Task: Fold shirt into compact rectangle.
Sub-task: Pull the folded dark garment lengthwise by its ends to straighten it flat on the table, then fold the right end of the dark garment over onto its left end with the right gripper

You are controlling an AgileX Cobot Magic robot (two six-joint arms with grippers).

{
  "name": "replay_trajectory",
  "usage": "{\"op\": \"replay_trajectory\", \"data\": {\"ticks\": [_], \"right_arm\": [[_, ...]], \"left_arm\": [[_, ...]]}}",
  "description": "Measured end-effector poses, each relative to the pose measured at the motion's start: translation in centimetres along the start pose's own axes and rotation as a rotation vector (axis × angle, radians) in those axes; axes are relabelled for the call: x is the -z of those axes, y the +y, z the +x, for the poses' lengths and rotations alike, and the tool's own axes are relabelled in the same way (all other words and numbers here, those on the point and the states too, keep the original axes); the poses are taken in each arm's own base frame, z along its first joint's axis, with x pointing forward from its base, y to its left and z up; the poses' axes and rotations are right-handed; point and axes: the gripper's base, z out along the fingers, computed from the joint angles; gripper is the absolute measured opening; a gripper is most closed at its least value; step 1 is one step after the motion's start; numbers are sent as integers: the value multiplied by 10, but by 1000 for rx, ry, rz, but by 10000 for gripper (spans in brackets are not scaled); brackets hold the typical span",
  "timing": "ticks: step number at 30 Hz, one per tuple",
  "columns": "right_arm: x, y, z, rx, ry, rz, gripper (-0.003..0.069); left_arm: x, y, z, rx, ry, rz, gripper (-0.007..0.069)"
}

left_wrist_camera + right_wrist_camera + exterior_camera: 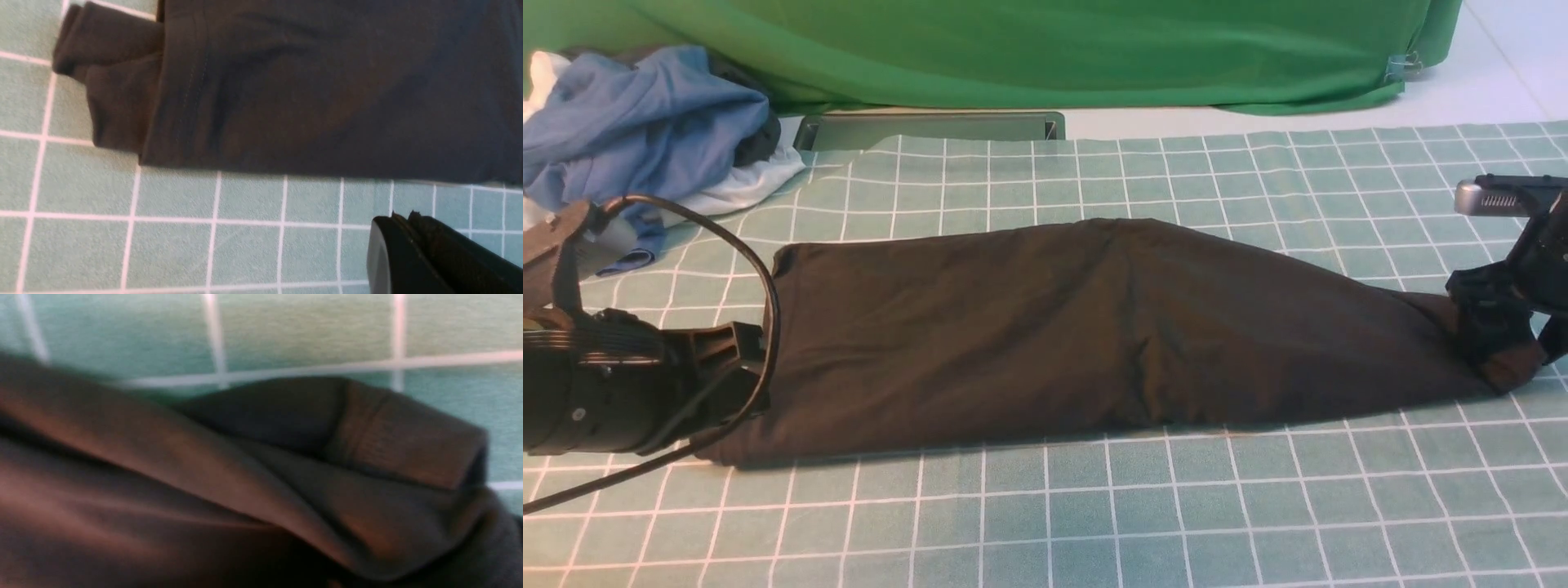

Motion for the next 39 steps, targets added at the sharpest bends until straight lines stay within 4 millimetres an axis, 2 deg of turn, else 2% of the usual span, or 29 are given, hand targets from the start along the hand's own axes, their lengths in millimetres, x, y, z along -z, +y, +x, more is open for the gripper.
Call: {"op": "replay_trajectory", "data": {"ticks": [1, 2, 3, 5, 6, 7, 11, 16, 20, 21, 24, 26, 27, 30, 31, 34, 38, 39], "right_arm": [[0, 0, 0, 9, 0, -5, 477], [0, 2, 0, 24, -1, -16, 377], [0, 2, 0, 39, -1, -18, 320], [0, 2, 1, 66, 8, -17, 154], [0, 2, 1, 72, 8, -17, 130], [3, 1, 1, 88, 6, -6, 71], [19, -6, 6, 122, -14, 69, 52], [56, -19, 14, 100, -89, 132, 52], [86, -36, 24, 50, -157, 157, 52], [87, -37, 24, 48, -158, 157, 52], [117, -33, 28, 23, -222, 125, 52], [137, -21, 28, 32, -276, 85, 52], [140, -18, 29, 32, -285, 76, 52], [179, 25, 31, 107, -398, -21, 52], [185, 34, 31, 125, -416, -41, 52], [211, 90, 37, 243, -498, -158, 52], [232, 162, 55, 393, -599, -279, 52], [233, 166, 56, 399, -604, -286, 52]], "left_arm": [[0, 0, 0, 2, 5, 2, 13], [0, 0, 1, 3, 11, 5, 13], [0, 0, 1, 3, 13, 5, 13], [0, -1, 2, 3, 21, 7, 13], [0, -1, 2, 3, 22, 7, 13], [0, -1, 2, 3, 23, 7, 13], [0, -1, 2, 4, 24, 8, 13], [0, -1, 2, 1, 25, 8, 13], [3, -1, 3, -15, 16, 1, 13], [3, -1, 3, -17, 16, -1, 13], [15, 3, 3, -45, -20, -64, 13], [22, 7, 3, -36, -49, -111, 13], [23, 7, 3, -42, -52, -116, 13], [34, 12, 4, -10, -100, -169, 13], [36, 12, 5, -7, -107, -173, 13], [38, 11, 5, 5, -114, -174, 13], [38, 12, 5, 4, -111, -175, 13], [38, 12, 5, 4, -111, -175, 13]]}}
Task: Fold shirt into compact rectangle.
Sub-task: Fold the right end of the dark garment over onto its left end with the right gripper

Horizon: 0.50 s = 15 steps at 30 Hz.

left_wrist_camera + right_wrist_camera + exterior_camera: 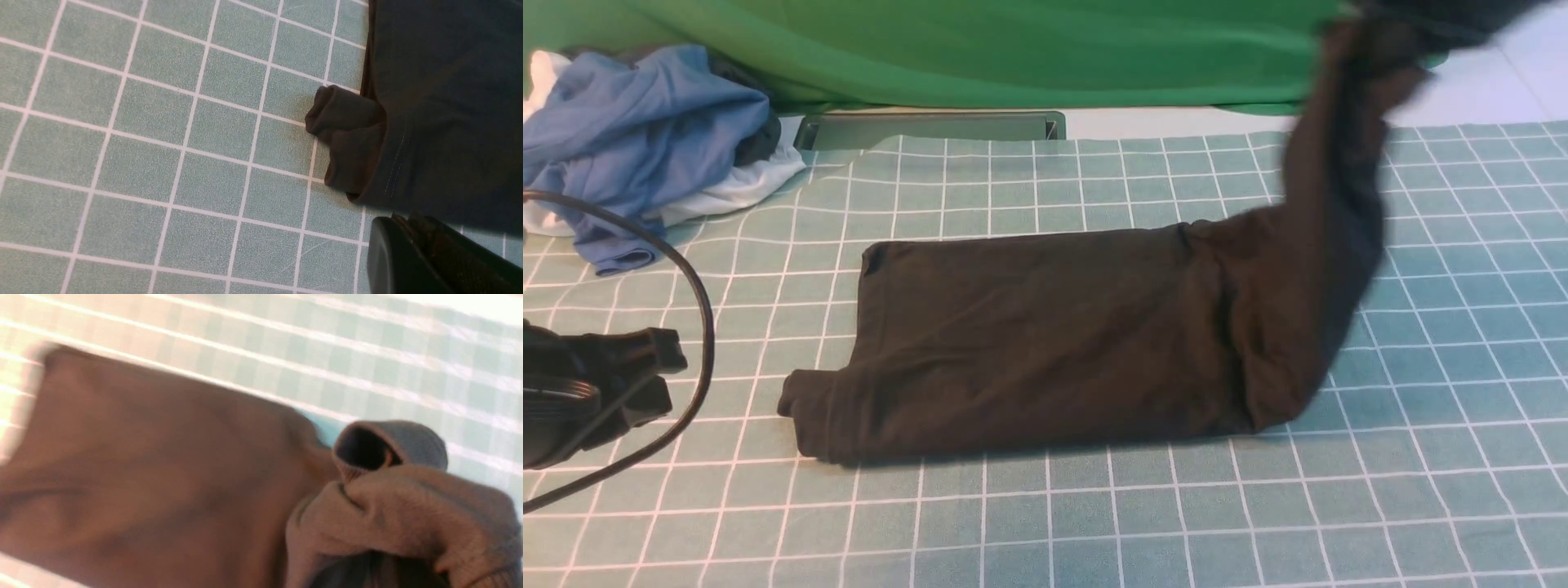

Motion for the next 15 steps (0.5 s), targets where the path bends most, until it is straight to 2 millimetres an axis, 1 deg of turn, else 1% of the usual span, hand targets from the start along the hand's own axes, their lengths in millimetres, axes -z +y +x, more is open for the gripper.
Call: {"op": "replay_trajectory", "data": {"ticks": [1, 2, 3, 5, 7, 8, 13, 15], "right_arm": [[0, 14, -2, 20, -12, -25, 52], [-3, 39, -4, 53, -27, -69, 52], [-6, 55, -5, 73, -31, -97, 52], [-18, 83, -4, 107, -21, -144, 52], [-34, 111, -2, 137, -3, -186, 52], [-41, 121, -1, 144, 2, -200, 52], [-91, 174, 11, 158, 60, -259, 52], [-107, 186, 15, 150, 76, -267, 52]], "left_arm": [[0, 0, 0, 0, 0, 0, 13], [0, 0, 0, 1, 0, 0, 13], [0, 0, 0, 2, 0, 0, 13], [0, 0, 0, 4, 0, 0, 13], [0, 0, 0, 9, 0, 4, 13], [0, -1, 0, 13, 0, 7, 13], [0, -2, 1, 31, 7, 22, 13], [0, -2, 1, 31, 16, 22, 13]]}}
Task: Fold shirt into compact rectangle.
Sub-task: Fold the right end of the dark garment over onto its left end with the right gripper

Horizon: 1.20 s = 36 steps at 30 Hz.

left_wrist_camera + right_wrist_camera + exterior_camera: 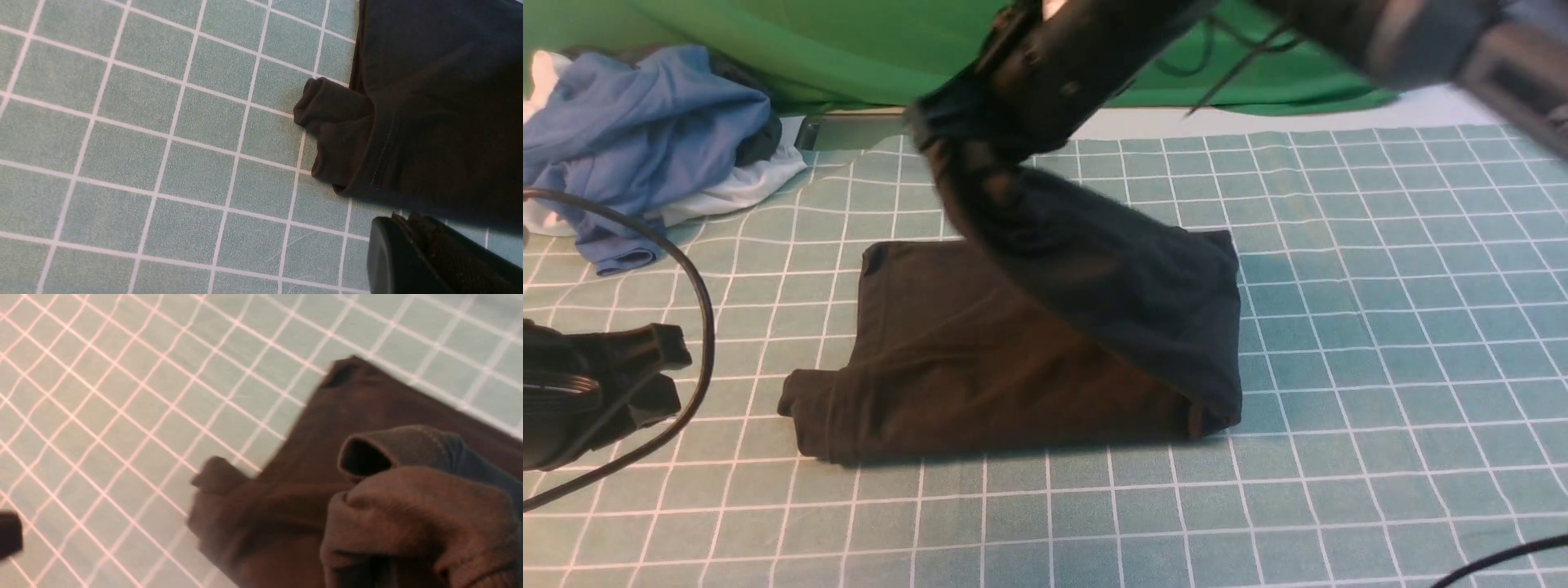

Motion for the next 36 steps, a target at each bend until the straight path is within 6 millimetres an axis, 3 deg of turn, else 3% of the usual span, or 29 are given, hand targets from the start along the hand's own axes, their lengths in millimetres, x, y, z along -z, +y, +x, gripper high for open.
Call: {"op": "replay_trajectory", "data": {"ticks": [8, 14, 20, 23, 26, 29, 32, 33, 34, 36], "right_arm": [[-74, 19, 20, -58, 48, -27, 66], [-108, 25, 32, -121, 49, -38, 130], [-121, 33, 37, -127, 42, -76, 391], [-114, 34, 35, -80, 48, -80, 470], [-100, 32, 31, -18, 63, -72, 471], [-70, 24, 18, 59, 59, -28, 436], [-19, 1, 0, 152, 45, 115, 257], [-18, -1, 0, 153, 49, 124, 244], [-7, -13, -2, 163, 77, 183, 146], [-2, -28, -1, 152, 117, 231, 62]], "left_arm": [[0, 0, 2, 5, 23, 3, 13], [0, 0, 2, 5, 23, 3, 13], [0, 0, 2, 0, 22, -2, 13], [0, 1, 2, -8, 22, -9, 13], [0, 1, 2, -15, 22, -15, 13], [0, 2, 2, -19, 21, -19, 13], [0, 2, 2, -20, 18, -19, 13], [0, 2, 1, -20, 17, -19, 13], [0, 1, 1, -15, 11, -14, 13], [0, 0, 0, -5, 2, -5, 13]]}}
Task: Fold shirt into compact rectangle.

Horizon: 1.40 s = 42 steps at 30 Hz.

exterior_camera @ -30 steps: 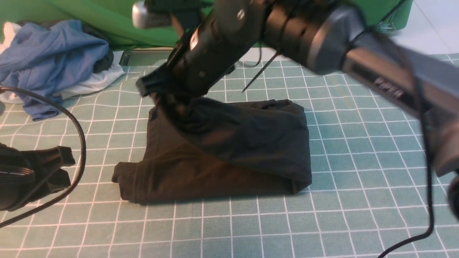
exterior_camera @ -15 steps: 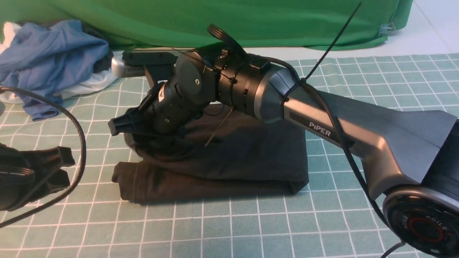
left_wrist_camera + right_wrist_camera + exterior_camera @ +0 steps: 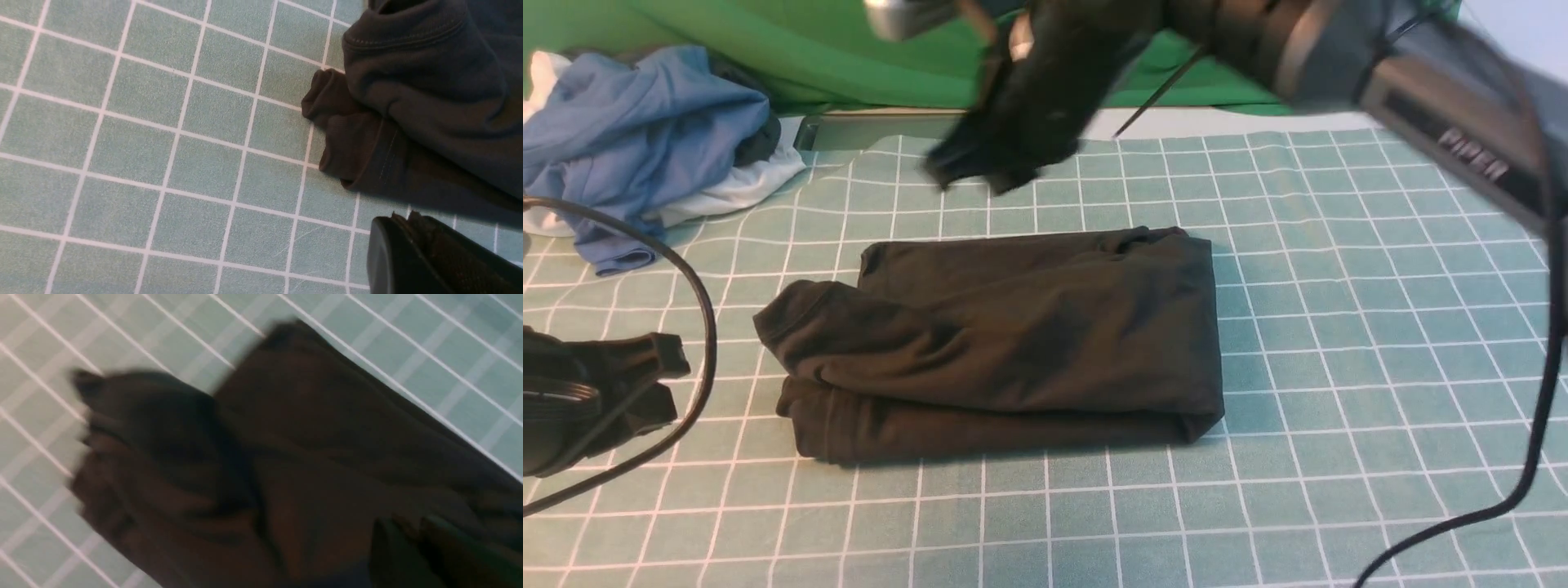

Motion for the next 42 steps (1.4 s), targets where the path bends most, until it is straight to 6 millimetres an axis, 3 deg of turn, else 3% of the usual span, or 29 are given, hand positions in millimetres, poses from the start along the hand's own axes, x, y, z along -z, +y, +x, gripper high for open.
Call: {"op": "replay_trajectory", "data": {"ticks": [3, 8, 11, 12, 15, 17, 21, 25, 29, 30, 32, 33, 35, 39, 40, 42], "right_arm": [[-10, -9, 9, -9, 68, 24, 30], [-46, -9, 31, -5, 199, 29, 28], [-83, -7, 58, -3, 331, 26, 27], [-85, -7, 60, -2, 339, 27, 27], [-114, -8, 93, -5, 486, 30, 27], [-118, -8, 103, -7, 496, 27, 27], [-108, -7, 108, -19, 462, 10, 27], [-85, -6, 102, -31, 419, -9, 27], [-36, -5, 86, -29, 296, -25, 27], [-14, -5, 81, -24, 243, -27, 27], [6, -7, 78, -16, 199, -24, 27], [34, -12, 75, -11, 132, -22, 27], [64, -22, 72, -15, 54, -7, 27], [113, -53, 72, -72, -76, 41, 27], [118, -55, 73, -77, -87, 44, 27], [145, -76, 79, -126, -142, 88, 27]], "left_arm": [[0, -3, -1, 31, -13, 28, 13], [-11, -6, -3, 104, 28, 74, 13], [-26, -8, -5, 121, 84, 105, 13], [-27, -8, -5, 116, 87, 107, 13], [-34, -11, -6, 131, 112, 140, 13], [-34, -13, -9, 135, 120, 151, 13], [-27, -20, -22, 134, 112, 180, 13], [-17, -28, -39, 150, 88, 206, 13], [-17, -34, -55, 161, 96, 221, 13], [-19, -37, -62, 166, 109, 232, 13], [-23, -38, -66, 175, 123, 240, 13], [-30, -41, -73, 194, 149, 254, 13], [-39, -44, -80, 201, 177, 269, 13], [-61, -62, -89, 159, 223, 288, 13], [-63, -65, -90, 151, 229, 290, 13], [-86, -84, -89, 96, 281, 297, 13]]}}
